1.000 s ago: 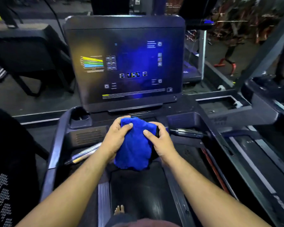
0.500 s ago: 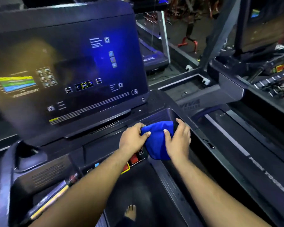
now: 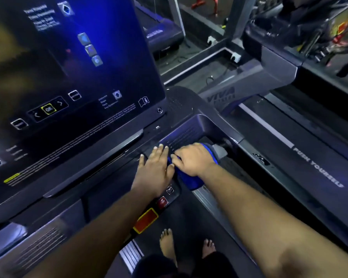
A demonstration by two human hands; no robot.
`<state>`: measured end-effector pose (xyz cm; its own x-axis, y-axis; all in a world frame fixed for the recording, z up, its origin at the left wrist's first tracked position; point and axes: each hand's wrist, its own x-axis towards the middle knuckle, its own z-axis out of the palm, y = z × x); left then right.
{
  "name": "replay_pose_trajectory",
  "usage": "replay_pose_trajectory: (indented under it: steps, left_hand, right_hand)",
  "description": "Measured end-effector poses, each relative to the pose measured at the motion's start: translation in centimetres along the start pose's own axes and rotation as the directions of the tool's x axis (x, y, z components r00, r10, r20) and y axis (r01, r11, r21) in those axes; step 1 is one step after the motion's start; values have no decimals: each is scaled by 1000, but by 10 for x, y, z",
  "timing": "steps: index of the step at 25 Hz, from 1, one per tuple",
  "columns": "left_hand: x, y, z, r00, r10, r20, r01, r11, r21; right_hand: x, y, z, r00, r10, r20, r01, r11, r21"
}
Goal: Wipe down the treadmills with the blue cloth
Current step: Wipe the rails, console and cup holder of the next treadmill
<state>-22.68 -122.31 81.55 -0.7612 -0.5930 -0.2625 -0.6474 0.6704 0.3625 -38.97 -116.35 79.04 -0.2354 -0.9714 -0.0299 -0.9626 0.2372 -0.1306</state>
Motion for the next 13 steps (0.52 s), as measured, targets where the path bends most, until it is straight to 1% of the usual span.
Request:
replay_pose_trajectory:
  steps: [1, 3, 4, 5, 6, 8, 9, 10, 11, 13]
  left_hand:
    - [-1, -1, 1, 1000, 9, 10, -9, 1000, -12]
    - [-1, -1, 2, 1000, 17, 3, -17, 1000, 3]
    - [1, -1, 2, 1000, 24, 2, -24, 1000, 20]
    - [3, 1, 3, 1000, 28, 1, -28, 999, 35]
    - [6, 2, 3, 1000, 26, -1, -26, 998, 51]
    - [7, 4, 4, 1000, 12, -3, -12, 997, 82]
    - [8, 5, 3, 1000, 6, -5, -6, 996, 90]
    - [7, 5, 3, 1000, 2, -5, -1, 995, 96]
    - [7, 6, 3, 1000, -3, -6, 3, 995, 99]
    - [5, 7, 4, 1000, -9, -14, 10, 997, 83]
  right_hand:
    - [-4, 0, 3, 1000, 7, -29, -6, 999, 43]
    - [-35, -5, 25, 985, 63, -159, -51, 996, 76]
    - [-51, -7, 37, 967, 82, -243, -69, 996, 60]
    - [-58, -3, 44, 955, 70, -287, -55, 997, 57]
    - [-54, 4, 43, 961, 29, -276, -15, 998, 54]
    - [-22, 19, 21, 987, -57, -148, 66, 996, 56]
    - [-6, 24, 10, 994, -70, -83, 73, 997, 39]
    - [-1, 24, 4, 996, -72, -61, 74, 997, 33]
    - [-6, 21, 4, 994, -52, -92, 58, 996, 63]
    - [-34, 10, 22, 980, 48, -194, -24, 992, 124]
